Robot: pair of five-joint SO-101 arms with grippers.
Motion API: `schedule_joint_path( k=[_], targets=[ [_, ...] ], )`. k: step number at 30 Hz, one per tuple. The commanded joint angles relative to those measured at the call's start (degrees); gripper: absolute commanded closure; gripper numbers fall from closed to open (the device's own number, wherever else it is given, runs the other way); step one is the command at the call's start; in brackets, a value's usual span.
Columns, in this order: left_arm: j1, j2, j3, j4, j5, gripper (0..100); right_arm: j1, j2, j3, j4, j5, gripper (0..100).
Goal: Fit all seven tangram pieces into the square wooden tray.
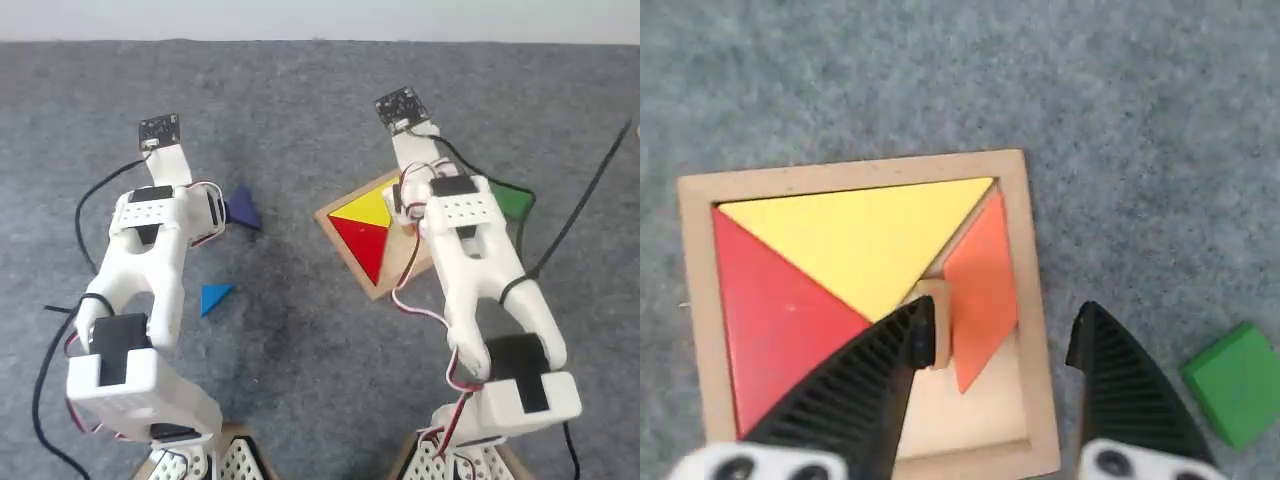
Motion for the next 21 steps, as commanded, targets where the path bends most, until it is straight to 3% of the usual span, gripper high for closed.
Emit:
schedule_joint_path(
  k=[1,7,16,21],
  targets=[
    [0.0,-2.1,-0.7,-1.0,-0.5,79,-2.5,-3.5,1.1,-1.5,0.0,76.4],
    [0.0,-2.1,-0.7,-1.0,-0.5,79,-3.3,1.5,-0.9,-1.5,1.5,76.4],
    [0.1,-2.1,-0.7,-1.0,-0.5,79,3.3,10.2,-9.0,-1.1,1.7,76.4],
    [0.1,-2.1,-0.7,-1.0,-0.5,79,3.4,13.0,-11.4,-1.0,1.9,76.4]
  ],
)
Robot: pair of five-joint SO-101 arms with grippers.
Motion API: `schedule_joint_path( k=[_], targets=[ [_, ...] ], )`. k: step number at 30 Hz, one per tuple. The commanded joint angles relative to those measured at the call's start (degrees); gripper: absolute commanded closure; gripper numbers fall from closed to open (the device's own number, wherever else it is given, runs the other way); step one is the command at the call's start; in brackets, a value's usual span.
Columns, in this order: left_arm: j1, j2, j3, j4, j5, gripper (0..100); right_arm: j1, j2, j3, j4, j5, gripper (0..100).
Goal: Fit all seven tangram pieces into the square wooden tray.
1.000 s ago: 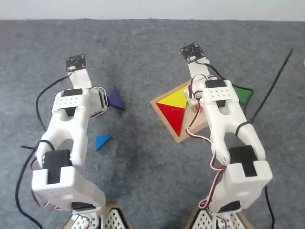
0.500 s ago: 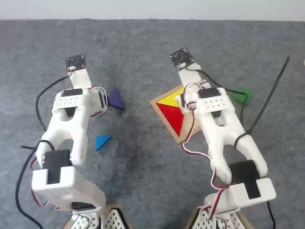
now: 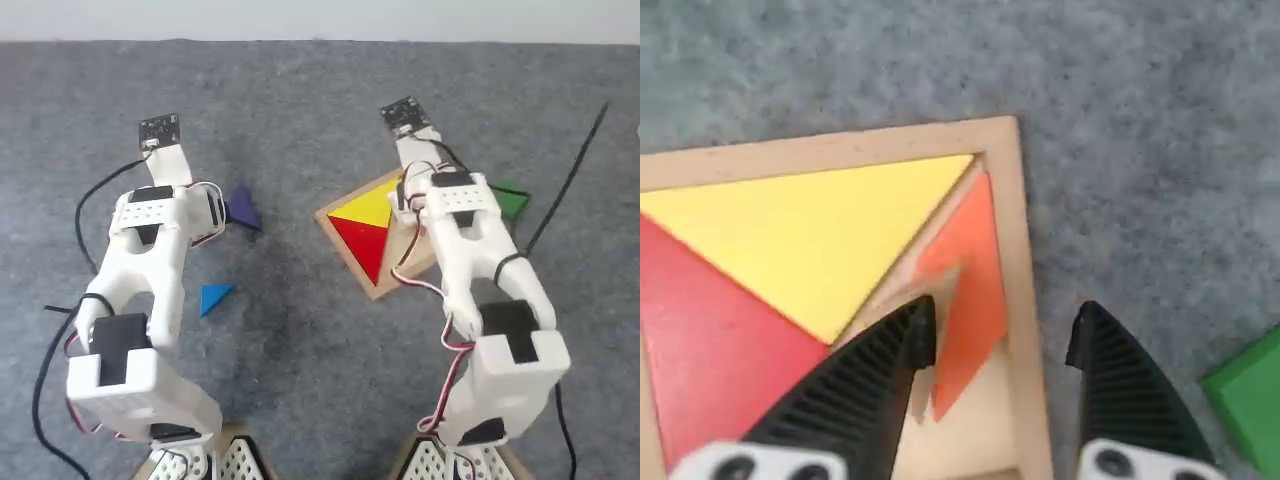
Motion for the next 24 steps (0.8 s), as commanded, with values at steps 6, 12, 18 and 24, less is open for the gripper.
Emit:
schedule_joint_path(
  k=[6,12,18,24],
  targets=[
    [0.1,-2.1,-0.7,-1.0,-0.5,79,0.1,0.2,-3.5,0.0,1.1,76.4],
    [0.1,-2.1,-0.7,-1.0,-0.5,79,-0.1,-0.1,-1.8,3.2,0.8,76.4],
    [0.0,-2.1,-0.7,-1.1,-0.5,79,-3.6,-0.3,0.4,3.6,0.6,76.4],
    [-0.1,-2.1,-0.7,-1.1,-0.6,79,-4.9,-0.6,0.2,3.6,-0.1,76.4]
  ],
)
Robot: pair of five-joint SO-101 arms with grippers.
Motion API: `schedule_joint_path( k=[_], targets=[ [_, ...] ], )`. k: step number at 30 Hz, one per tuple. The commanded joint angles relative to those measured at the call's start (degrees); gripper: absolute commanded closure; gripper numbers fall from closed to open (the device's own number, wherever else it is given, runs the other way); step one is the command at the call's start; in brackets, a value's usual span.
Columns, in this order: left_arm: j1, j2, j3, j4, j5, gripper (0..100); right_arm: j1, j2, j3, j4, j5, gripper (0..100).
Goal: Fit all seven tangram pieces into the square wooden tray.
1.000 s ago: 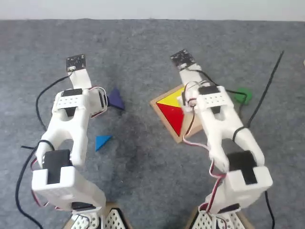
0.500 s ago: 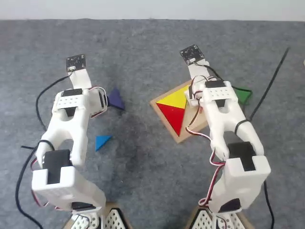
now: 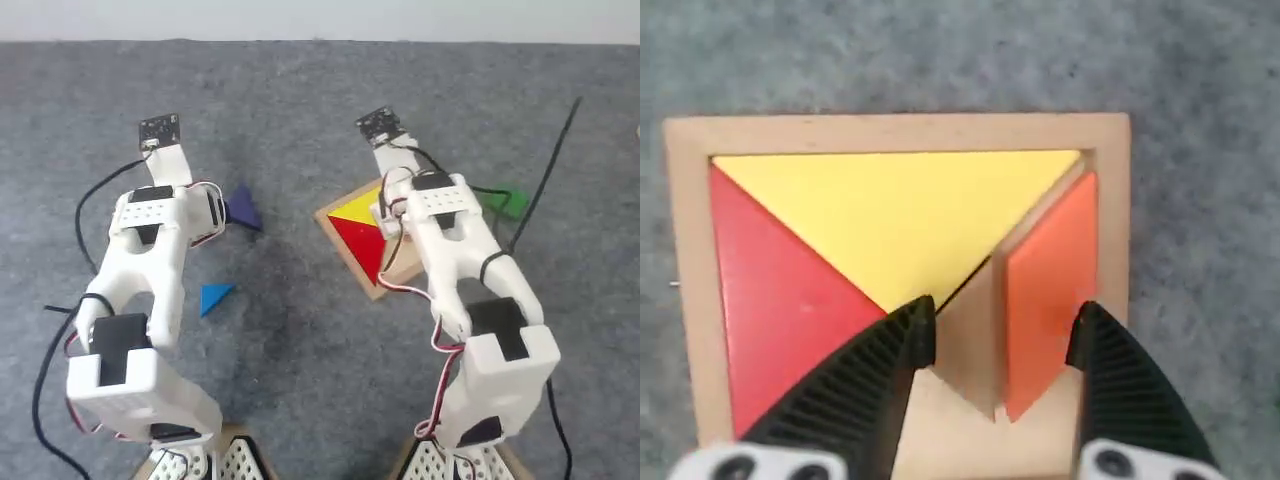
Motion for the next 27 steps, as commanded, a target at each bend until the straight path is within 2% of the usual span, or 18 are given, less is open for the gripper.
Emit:
schedule_joint_path(
  k=[1,6,10,16,27],
  targets=[
    [0.0,-2.1,-0.7,-1.1,-0.6,79,0.7,-1.9,-0.9,0.8,-1.8,76.4],
    [0.0,-2.1,-0.7,-1.1,-0.6,79,5.0,-11.1,1.4,0.7,-3.3,76.4],
    [0.0,-2.1,-0.7,-1.1,-0.6,79,5.1,-12.4,5.2,0.1,-3.1,76.4],
    [-0.3,-2.1,-0.6,-1.1,-0.6,79,5.2,-6.2,4.7,-0.7,-3.0,76.4],
    [-0.3,-2.1,-0.5,-1.0,-0.6,79,5.3,7.0,-10.7,5.9,-3.2,76.4]
  ],
)
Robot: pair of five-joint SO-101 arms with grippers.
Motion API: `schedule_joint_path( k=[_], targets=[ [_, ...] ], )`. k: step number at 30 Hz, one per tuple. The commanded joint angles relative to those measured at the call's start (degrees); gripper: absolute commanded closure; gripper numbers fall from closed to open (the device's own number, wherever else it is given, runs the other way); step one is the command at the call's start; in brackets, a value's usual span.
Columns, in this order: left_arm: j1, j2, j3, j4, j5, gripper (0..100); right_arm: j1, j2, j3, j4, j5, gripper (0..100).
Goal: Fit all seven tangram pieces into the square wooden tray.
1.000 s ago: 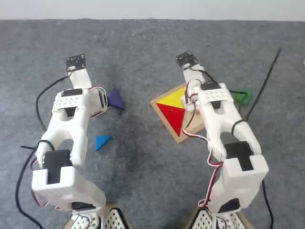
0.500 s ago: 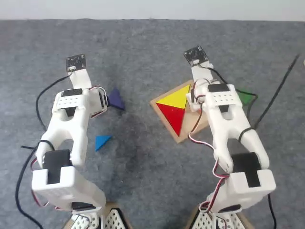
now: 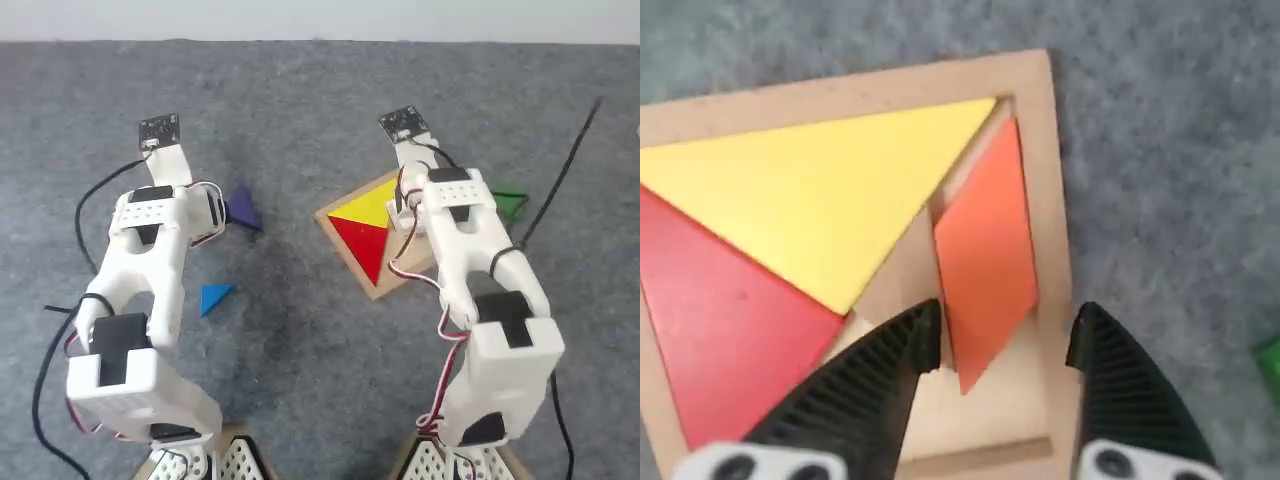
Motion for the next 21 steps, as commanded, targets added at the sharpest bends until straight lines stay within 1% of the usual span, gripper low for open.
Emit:
schedule_joint_path(
  k=[1,5,8,14,17,21],
  targets=[
    [-0.3,-2.1,-0.5,-1.0,-0.6,79,0.8,2.1,-5.3,0.4,-0.4,76.4],
    [-0.3,-2.1,-0.5,-1.0,-0.6,79,0.7,3.0,-7.4,0.1,-0.4,76.4],
    [-0.2,-2.1,-0.5,-1.0,-0.6,79,0.8,0.9,-7.4,0.1,-0.9,76.4],
    [-0.3,-2.1,-0.5,-1.0,-0.6,79,1.0,-7.0,-1.1,-2.2,-1.0,76.4],
    [-0.3,-2.1,-0.5,-1.0,-0.6,79,1.6,-6.7,1.6,-3.0,-0.9,76.4],
    [-0.3,-2.1,-0.5,-1.0,-0.6,79,4.4,-4.4,1.7,-2.6,-0.9,76.4]
  ],
)
